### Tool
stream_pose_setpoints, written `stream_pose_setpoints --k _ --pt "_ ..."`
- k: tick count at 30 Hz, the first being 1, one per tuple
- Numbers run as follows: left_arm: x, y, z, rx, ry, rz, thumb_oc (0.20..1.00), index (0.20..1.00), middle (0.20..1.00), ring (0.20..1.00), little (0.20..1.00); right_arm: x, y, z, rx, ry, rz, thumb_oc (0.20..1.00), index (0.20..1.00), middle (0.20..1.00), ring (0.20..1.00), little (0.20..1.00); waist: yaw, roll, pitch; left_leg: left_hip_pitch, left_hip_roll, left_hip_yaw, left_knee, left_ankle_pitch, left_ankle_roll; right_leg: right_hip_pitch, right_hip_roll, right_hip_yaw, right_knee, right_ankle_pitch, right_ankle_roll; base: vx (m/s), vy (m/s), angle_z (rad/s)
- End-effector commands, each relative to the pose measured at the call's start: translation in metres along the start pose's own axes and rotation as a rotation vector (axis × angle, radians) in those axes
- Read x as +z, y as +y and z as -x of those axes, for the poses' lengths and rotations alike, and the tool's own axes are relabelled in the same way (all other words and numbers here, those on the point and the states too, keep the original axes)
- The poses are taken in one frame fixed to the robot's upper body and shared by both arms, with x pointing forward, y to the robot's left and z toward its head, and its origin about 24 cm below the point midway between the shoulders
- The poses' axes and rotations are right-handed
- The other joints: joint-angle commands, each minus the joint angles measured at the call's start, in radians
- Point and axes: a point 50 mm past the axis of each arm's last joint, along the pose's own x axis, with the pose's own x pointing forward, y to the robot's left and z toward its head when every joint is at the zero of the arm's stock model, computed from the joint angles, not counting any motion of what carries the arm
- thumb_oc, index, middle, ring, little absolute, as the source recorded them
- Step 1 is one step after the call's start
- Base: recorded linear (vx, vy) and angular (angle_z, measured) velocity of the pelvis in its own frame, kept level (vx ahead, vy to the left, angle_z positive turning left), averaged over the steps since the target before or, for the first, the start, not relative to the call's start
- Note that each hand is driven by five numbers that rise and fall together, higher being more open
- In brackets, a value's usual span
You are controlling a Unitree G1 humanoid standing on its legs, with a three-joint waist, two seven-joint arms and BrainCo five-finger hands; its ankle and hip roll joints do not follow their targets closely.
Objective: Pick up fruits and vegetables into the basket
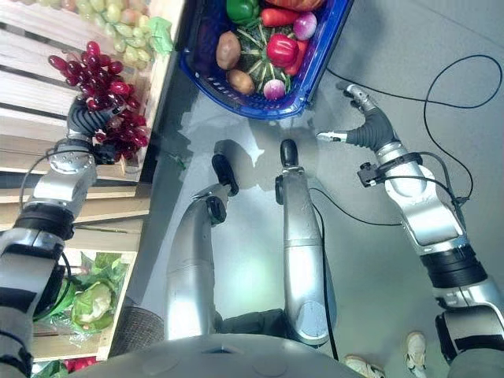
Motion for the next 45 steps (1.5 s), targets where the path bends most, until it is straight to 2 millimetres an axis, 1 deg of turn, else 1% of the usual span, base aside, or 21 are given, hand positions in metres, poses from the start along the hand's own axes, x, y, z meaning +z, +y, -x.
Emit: stream_pose_setpoints --k 1,5,6,9,10,11,12,13,17,20,21,24,27,28,30,34,38,41,42,43,45 --pt "0.004 -0.021 0.015 -0.009 -0.106 0.079 0.200 0.200 0.200 0.200 0.200 0.021 -0.001 0.008 0.002 -0.126 -0.038 1.000 1.000 1.000 1.000 1.000 0.016 0.011 -0.050 0.083 -0.010 0.072 -0.011 -0.084 0.024 0.070 0.078 -0.014 -0.070 0.017 0.039 0.00 0.000 0.00" --pt "0.017 -0.018 0.024 0.044 -0.205 0.014 0.200 0.200 0.200 0.200 0.200 0.027 0.010 0.010 0.041 -0.178 -0.161 1.000 1.000 1.000 1.000 1.000 0.036 0.008 -0.050 0.119 -0.020 0.062 -0.020 -0.086 0.026 0.116 0.079 -0.022 -0.091 0.017 0.037 -0.01 -0.008 0.03" --pt "0.022 -0.016 0.027 0.066 -0.249 -0.006 0.200 0.200 0.200 0.200 0.200 0.031 0.017 0.010 0.081 -0.208 -0.214 1.000 1.000 1.000 1.000 1.000 0.044 0.005 -0.050 0.135 -0.025 0.059 -0.027 -0.086 0.027 0.139 0.079 -0.025 -0.104 0.018 0.036 -0.01 -0.019 0.08" --pt "0.034 -0.017 0.034 0.078 -0.317 -0.031 0.200 0.200 0.200 0.200 0.200 0.041 0.031 0.008 0.142 -0.260 -0.294 1.000 1.000 1.000 1.000 1.000 0.067 0.001 -0.050 0.159 -0.032 0.048 -0.034 -0.085 0.031 0.176 0.078 -0.033 -0.122 0.020 0.032 -0.01 -0.033 0.08" --pt "0.034 -0.017 0.034 0.078 -0.318 -0.032 0.200 0.200 0.200 0.200 0.200 0.042 0.032 0.008 0.144 -0.262 -0.298 1.000 1.000 1.000 1.000 1.000 0.067 0.001 -0.050 0.160 -0.033 0.047 -0.035 -0.085 0.031 0.179 0.078 -0.034 -0.123 0.020 0.032 -0.01 -0.046 0.05" --pt "0.040 -0.018 0.037 0.077 -0.345 -0.030 0.200 0.200 0.200 0.200 0.200 0.049 0.037 0.005 0.168 -0.297 -0.339 1.000 1.000 1.000 1.000 1.000 0.078 -0.002 -0.050 0.170 -0.038 0.041 -0.037 -0.085 0.034 0.194 0.079 -0.038 -0.130 0.020 0.030 -0.09 -0.058 0.02" --pt "0.046 -0.019 0.037 0.083 -0.374 -0.037 0.200 0.200 0.200 0.200 0.200 0.056 0.040 0.002 0.179 -0.330 -0.365 1.000 1.000 1.000 1.000 1.000 0.085 -0.005 -0.050 0.152 -0.039 0.045 -0.048 -0.054 0.039 0.181 0.077 -0.044 -0.144 0.051 0.023 -0.10 -0.073 0.03" --pt "0.049 -0.019 0.038 0.088 -0.391 -0.050 0.200 0.200 0.200 0.200 0.200 0.061 0.043 0.001 0.195 -0.348 -0.391 1.000 1.000 1.000 1.000 1.000 0.090 -0.006 -0.050 0.159 -0.041 0.041 -0.048 -0.055 0.040 0.192 0.077 -0.046 -0.149 0.052 0.022 -0.09 -0.058 0.05" --pt "0.060 -0.026 0.043 0.101 -0.444 -0.095 0.200 0.200 0.200 0.200 0.200 0.079 0.056 -0.006 0.241 -0.400 -0.441 1.000 1.000 1.000 1.000 1.000 0.108 -0.011 -0.050 0.186 -0.047 0.033 -0.055 -0.051 0.044 0.230 0.077 -0.053 -0.165 0.056 0.020 0.00 -0.037 0.13" --pt "0.066 -0.029 0.045 0.103 -0.478 -0.119 0.200 0.200 0.200 0.200 0.200 0.087 0.062 -0.009 0.261 -0.419 -0.458 1.000 1.000 1.000 1.000 1.000 0.119 -0.012 -0.050 0.199 -0.049 0.029 -0.056 -0.050 0.047 0.246 0.076 -0.058 -0.170 0.057 0.018 0.01 -0.033 0.06" --pt "0.071 -0.031 0.045 0.099 -0.498 -0.115 0.200 0.200 0.200 0.200 0.200 0.095 0.066 -0.012 0.282 -0.436 -0.484 1.000 1.000 1.000 1.000 1.000 0.128 -0.013 -0.050 0.213 -0.053 0.025 -0.059 -0.050 0.048 0.263 0.075 -0.062 -0.175 0.057 0.018 0.01 -0.034 0.05" --pt "0.077 -0.034 0.048 0.095 -0.537 -0.116 0.200 0.200 0.200 0.200 0.200 0.102 0.071 -0.014 0.298 -0.452 -0.512 1.000 1.000 1.000 1.000 1.000 0.139 -0.015 -0.050 0.229 -0.057 0.020 -0.060 -0.051 0.050 0.282 0.072 -0.067 -0.182 0.057 0.018 0.01 -0.042 0.07" --pt "0.091 -0.043 0.053 0.092 -0.606 -0.125 0.200 0.200 0.200 0.200 0.200 0.115 0.081 -0.018 0.314 -0.473 -0.561 1.000 1.000 1.000 1.000 1.000 0.156 -0.020 -0.050 0.256 -0.062 0.014 -0.061 -0.054 0.053 0.314 0.066 -0.078 -0.190 0.059 0.019 0.01 -0.049 0.06" --pt "0.092 -0.044 0.054 0.093 -0.612 -0.128 0.200 0.200 0.200 0.200 0.200 0.116 0.082 -0.019 0.314 -0.474 -0.563 1.000 1.000 1.000 1.000 1.000 0.158 -0.020 -0.050 0.259 -0.063 0.013 -0.061 -0.054 0.053 0.318 0.066 -0.079 -0.191 0.059 0.019 0.01 -0.045 0.07" --pt "0.101 -0.047 0.057 0.115 -0.667 -0.157 0.200 0.200 0.200 0.200 0.200 0.121 0.085 -0.021 0.304 -0.472 -0.583 1.000 1.000 1.000 1.000 1.000 0.166 -0.024 -0.050 0.275 -0.067 0.009 -0.061 -0.056 0.055 0.337 0.063 -0.086 -0.197 0.061 0.019 0.01 -0.040 0.10" --pt "0.110 -0.055 0.061 0.127 -0.723 -0.174 0.200 0.200 0.200 0.200 0.200 0.124 0.090 -0.027 0.288 -0.455 -0.643 1.000 1.000 1.000 1.000 1.000 0.175 -0.030 -0.050 0.304 -0.070 0.006 -0.065 -0.058 0.057 0.369 0.058 -0.095 -0.209 0.064 0.019 0.00 -0.016 0.03" --pt "0.117 -0.063 0.064 0.149 -0.771 -0.194 0.200 0.200 0.200 0.200 0.200 0.122 0.094 -0.030 0.265 -0.439 -0.710 1.000 1.000 1.000 1.000 1.000 0.178 -0.036 -0.050 0.325 -0.068 0.007 -0.066 -0.062 0.059 0.390 0.052 -0.104 -0.212 0.064 0.019 0.01 -0.020 0.05" --pt "0.119 -0.068 0.066 0.156 -0.790 -0.200 0.200 0.200 0.200 0.200 0.200 0.118 0.096 -0.032 0.233 -0.427 -0.741 1.000 1.000 1.000 1.000 1.000 0.179 -0.040 -0.050 0.333 -0.071 0.005 -0.060 -0.065 0.060 0.398 0.051 -0.106 -0.210 0.065 0.020 0.00 0.000 0.00" --pt "0.120 -0.069 0.066 0.157 -0.796 -0.196 0.200 0.200 0.200 0.200 0.200 0.116 0.096 -0.032 0.216 -0.423 -0.745 1.000 1.000 1.000 1.000 1.000 0.178 -0.041 -0.050 0.333 -0.072 0.005 -0.066 -0.057 0.060 0.398 0.050 -0.106 -0.216 0.073 0.020 0.00 0.000 0.00" --pt "0.119 -0.073 0.068 0.165 -0.813 -0.201 0.200 0.200 0.200 0.200 0.200 0.112 0.095 -0.033 0.175 -0.415 -0.740 1.000 1.000 1.000 1.000 1.000 0.177 -0.042 -0.050 0.344 -0.072 0.004 -0.063 -0.066 0.060 0.407 0.049 -0.106 -0.213 0.067 0.022 0.00 0.000 0.00" --pt "0.120 -0.075 0.070 0.174 -0.828 -0.203 0.200 0.200 0.200 0.200 0.200 0.107 0.093 -0.034 0.137 -0.405 -0.729 1.000 1.000 1.000 1.000 1.000 0.176 -0.044 -0.050 0.347 -0.073 0.004 -0.069 -0.060 0.061 0.409 0.048 -0.107 -0.219 0.074 0.022 0.01 0.006 0.02"
